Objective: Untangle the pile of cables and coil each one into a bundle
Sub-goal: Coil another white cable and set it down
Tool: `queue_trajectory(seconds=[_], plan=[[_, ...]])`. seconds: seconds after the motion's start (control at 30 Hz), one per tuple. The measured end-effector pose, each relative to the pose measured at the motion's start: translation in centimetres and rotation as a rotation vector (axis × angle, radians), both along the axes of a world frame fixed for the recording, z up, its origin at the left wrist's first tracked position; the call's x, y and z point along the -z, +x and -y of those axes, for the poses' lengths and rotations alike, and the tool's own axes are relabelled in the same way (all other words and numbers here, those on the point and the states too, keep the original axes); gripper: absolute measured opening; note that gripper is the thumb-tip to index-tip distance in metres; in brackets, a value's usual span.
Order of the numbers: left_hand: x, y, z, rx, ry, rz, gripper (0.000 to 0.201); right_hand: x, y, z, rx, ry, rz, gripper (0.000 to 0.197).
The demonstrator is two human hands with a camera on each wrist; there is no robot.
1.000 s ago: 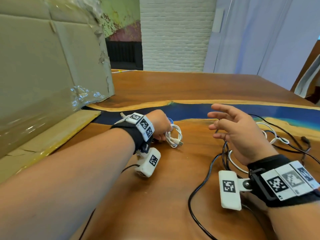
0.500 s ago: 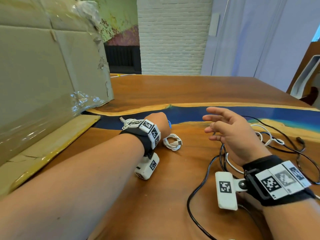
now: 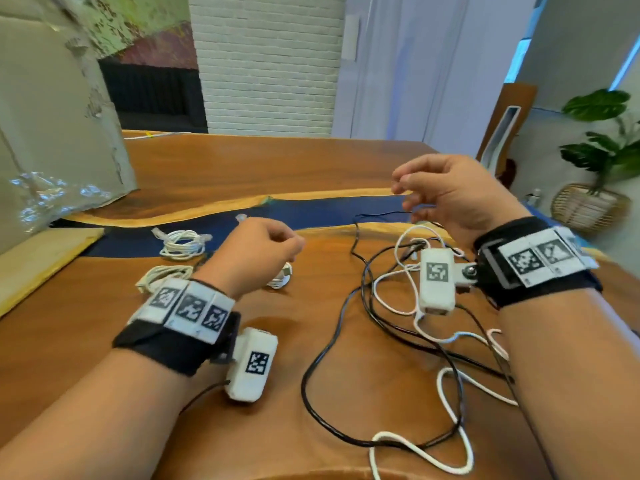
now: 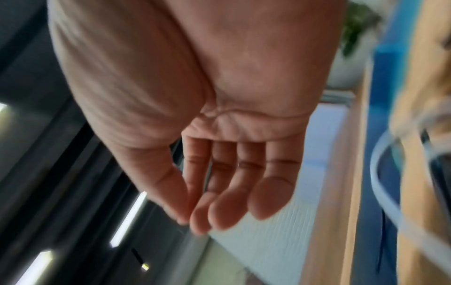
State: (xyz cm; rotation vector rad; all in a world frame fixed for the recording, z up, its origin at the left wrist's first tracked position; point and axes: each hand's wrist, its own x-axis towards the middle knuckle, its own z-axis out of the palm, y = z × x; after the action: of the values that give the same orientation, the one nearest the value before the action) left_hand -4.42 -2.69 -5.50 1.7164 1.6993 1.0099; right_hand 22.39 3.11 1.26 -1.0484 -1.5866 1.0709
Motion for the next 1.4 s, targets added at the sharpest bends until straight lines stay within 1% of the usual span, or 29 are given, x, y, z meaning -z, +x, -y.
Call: queue_trajectory(seconds=[0.07,0.1,0.13,0.2,0.23,0.27,0.3,0.37,0.4,0.47,0.53,0.63,0.7,0.8,0.87,0.9,0.93,0.97,1.03,1.1,1.17,1.2,1.27,1.33,1.4], plan=[[0.0,-0.1,0.7,0.01,-0.002,0.099,0.025,-0.3,1.2,-0.8,0.039,0.048,0.455,0.005],[0.0,-0.2,1.0,0.014,-0.007,0.144,0.024,-0.1,1.4,-1.1,0.003,0.02,0.656,0.004],[0.0,-0.4,1.1,0.021,-0.01,0.183,0.023,0.3,1.5,-1.3,-0.058,-0.039,0.817,0.004],[0.3,-0.7,1.3,0.036,-0.019,0.258,0.022,1.7,1.3,-1.6,-0.15,-0.145,1.023,0.004],[0.4,-0.8,1.3,0.037,-0.024,0.28,0.022,2.6,1.1,-1.8,-0.142,-0.153,1.113,0.004],[0.6,-0.9,1.3,0.035,-0.025,0.286,0.022,3.3,0.9,-1.9,-0.105,-0.129,1.208,0.006],[0.8,-1.0,1.3,0.029,-0.024,0.283,0.023,3.9,0.6,-2.0,-0.056,-0.098,1.29,0.013],[1.0,-1.1,1.2,0.025,-0.013,0.301,0.024,5.0,0.2,-2.2,0.02,-0.098,1.354,0.025],[1.1,-1.2,1.1,0.026,-0.012,0.311,0.025,5.5,0.1,-2.3,0.032,-0.125,1.349,0.026],[1.3,-1.3,1.1,0.026,-0.014,0.303,0.026,6.2,-0.2,-2.5,0.045,-0.17,1.313,0.02],[1.4,-1.4,1.1,0.035,-0.021,0.298,0.024,6.1,-0.1,-2.4,0.044,-0.182,1.23,0.018],[1.4,-1.2,1.1,0.047,-0.012,0.311,0.021,3.1,0.6,-2.5,0.052,-0.148,1.088,0.013],[1.4,-1.1,1.3,0.063,-0.001,0.325,0.023,-0.1,0.9,-2.3,0.06,-0.109,0.907,0.018],[1.1,-0.8,1.7,0.108,0.0,0.413,0.016,-4.6,0.2,-1.2,0.036,-0.06,0.495,0.026],[0.8,-0.4,2.0,0.133,0.02,0.469,0.014,-6.9,-1.1,0.1,0.0,-0.002,0.29,0.026],[0.7,-0.3,2.1,0.146,0.037,0.49,0.02,-7.7,-1.8,0.8,-0.035,0.024,0.219,0.026],[0.6,-0.2,2.1,0.162,0.053,0.506,0.031,-8.1,-2.4,1.5,-0.081,0.041,0.168,0.026],[0.6,-0.2,2.2,0.177,0.068,0.516,0.045,-8.3,-3.0,2.3,-0.141,0.051,0.136,0.026],[0.6,-0.4,2.3,0.208,0.083,0.513,0.069,-7.7,-4.0,3.4,-0.286,0.054,0.132,0.027],[0.6,-0.4,2.4,0.257,0.076,0.51,0.083,-6.3,-5.0,4.3,-0.406,0.027,0.152,0.026],[0.8,-0.3,2.4,0.328,0.038,0.507,0.087,-4.9,-5.8,4.6,-0.499,-0.014,0.114,0.02],[1.0,0.0,2.5,0.363,0.007,0.491,0.085,-4.4,-6.2,4.7,-0.536,-0.034,0.07,0.018],[1.7,0.5,2.5,0.416,-0.072,0.437,0.072,-3.9,-6.5,4.4,-0.575,-0.069,-0.043,0.017],[2.4,1.2,2.3,0.447,-0.187,0.382,0.054,-3.9,-6.7,4.0,-0.529,-0.075,-0.131,0.018],[2.7,1.9,1.9,0.45,-0.264,0.294,0.034,-4.1,-6.8,3.6,-0.432,-0.031,-0.151,0.02]])
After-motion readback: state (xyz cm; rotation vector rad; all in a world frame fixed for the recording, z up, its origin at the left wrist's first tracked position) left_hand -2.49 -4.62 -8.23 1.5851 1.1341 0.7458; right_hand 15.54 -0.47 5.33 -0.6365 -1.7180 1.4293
